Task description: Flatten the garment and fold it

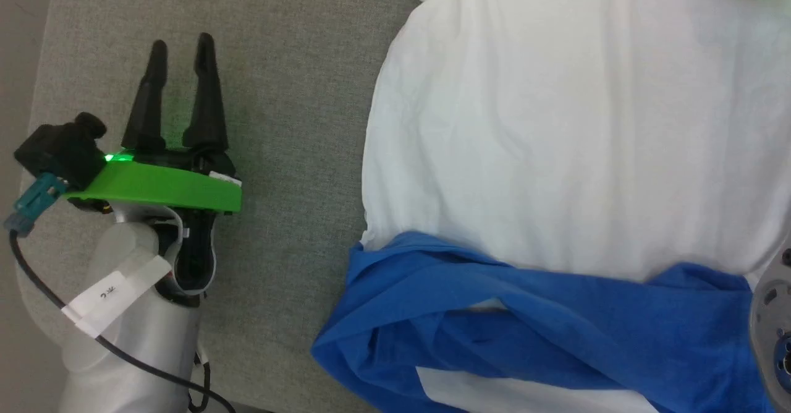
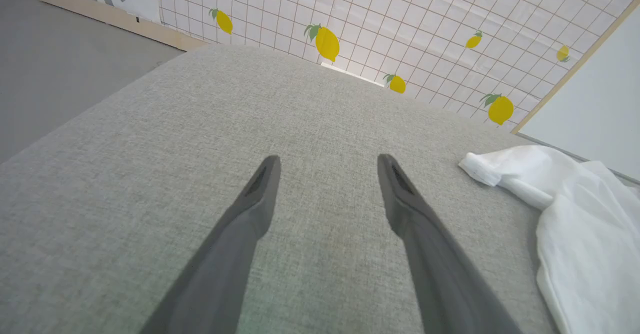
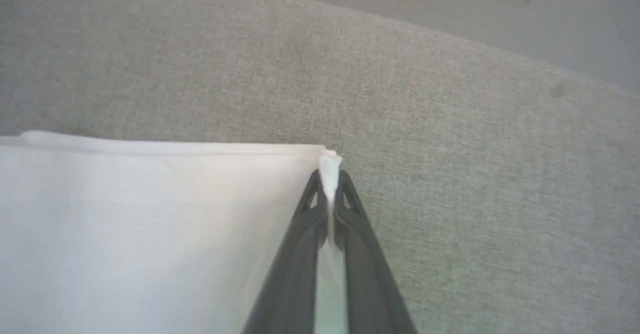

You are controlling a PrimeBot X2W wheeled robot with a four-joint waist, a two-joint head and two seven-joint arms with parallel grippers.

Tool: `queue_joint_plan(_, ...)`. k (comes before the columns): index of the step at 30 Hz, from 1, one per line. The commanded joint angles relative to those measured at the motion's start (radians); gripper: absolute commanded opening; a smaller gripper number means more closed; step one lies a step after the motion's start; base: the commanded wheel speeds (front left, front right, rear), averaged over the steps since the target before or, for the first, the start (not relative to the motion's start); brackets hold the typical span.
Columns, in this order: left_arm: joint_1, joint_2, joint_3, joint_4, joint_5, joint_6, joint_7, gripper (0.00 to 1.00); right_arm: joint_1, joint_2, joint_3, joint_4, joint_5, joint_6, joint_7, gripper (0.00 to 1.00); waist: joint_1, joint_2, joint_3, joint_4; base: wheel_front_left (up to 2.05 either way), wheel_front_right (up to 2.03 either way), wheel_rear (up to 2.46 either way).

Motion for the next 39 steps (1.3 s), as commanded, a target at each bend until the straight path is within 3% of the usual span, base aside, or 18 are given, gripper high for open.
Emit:
queue_joint_plan(1,-0.020,0.005,-0.009,0.004,0.004,-0.010,0.007,1.00,0.018,-0.003,-0.020,-0.011,-0.004,-0.002,-0.032,0.00,-0.0002,0.0000,-0.027,-0.018,0.00,0.00,0.00)
queue_joint_plan(8,-0.144,0.054,-0.046,-0.002,-0.076,-0.030,0.171,1.00,0.002,0.010,-0.001,-0.025,0.029,-0.002,-0.100,0.00,-0.0002,0.0000,-0.073,-0.064,0.00,0.00,0.00)
queue_joint_plan(13,-0.314,0.106,-0.102,0.057,-0.175,-0.034,0.464,1.00,-0.001,0.007,0.047,-0.034,0.071,-0.002,-0.101,0.00,-0.0002,0.0000,-0.067,-0.099,0.00,0.00,0.00)
queue_joint_plan(19,-0.526,0.137,-0.163,0.192,-0.245,0.046,0.837,1.00,-0.005,0.017,0.102,-0.045,0.115,-0.002,-0.110,0.00,-0.0002,0.0000,-0.034,-0.145,0.00,0.00,0.00)
queue_joint_plan(22,-0.602,0.146,-0.202,0.232,-0.233,0.089,0.958,1.00,-0.005,0.022,0.131,-0.046,0.131,-0.002,-0.115,0.00,-0.0002,0.0000,-0.015,-0.164,0.00,0.00,0.00)
queue_joint_plan(28,-0.649,0.152,-0.260,0.273,-0.204,0.130,1.073,1.00,-0.003,0.023,0.157,-0.044,0.154,-0.002,-0.126,0.00,-0.0002,0.0000,0.010,-0.192,0.00,0.00,0.00)
queue_joint_plan(35,-0.618,0.159,-0.291,0.279,-0.213,0.127,1.132,1.00,-0.003,0.019,0.162,-0.040,0.163,-0.002,-0.139,0.00,-0.0002,0.0000,0.027,-0.202,0.00,0.00,0.00)
queue_joint_plan(36,-0.611,0.157,-0.290,0.276,-0.223,0.127,1.143,0.73,-0.003,0.020,0.163,-0.040,0.163,-0.002,-0.141,0.00,-0.0002,0.0000,0.029,-0.202,0.00,0.00,0.00)
queue_joint_plan(37,-0.607,0.156,-0.290,0.272,-0.229,0.124,1.149,0.32,-0.003,0.020,0.163,-0.040,0.163,-0.002,-0.142,0.00,-0.0002,0.0000,0.030,-0.202,0.00,0.00,0.00)
queue_joint_plan(38,-0.602,0.154,-0.289,0.266,-0.240,0.120,1.157,0.00,-0.003,0.018,0.164,-0.040,0.163,-0.002,-0.143,0.00,-0.0002,0.0000,0.031,-0.201,0.00,0.00,0.00)
queue_joint_plan(39,-0.598,0.153,-0.287,0.259,-0.249,0.114,1.160,0.00,-0.003,0.017,0.165,-0.039,0.162,-0.002,-0.143,0.00,-0.0002,0.0000,0.032,-0.200,0.00,0.00,0.00)
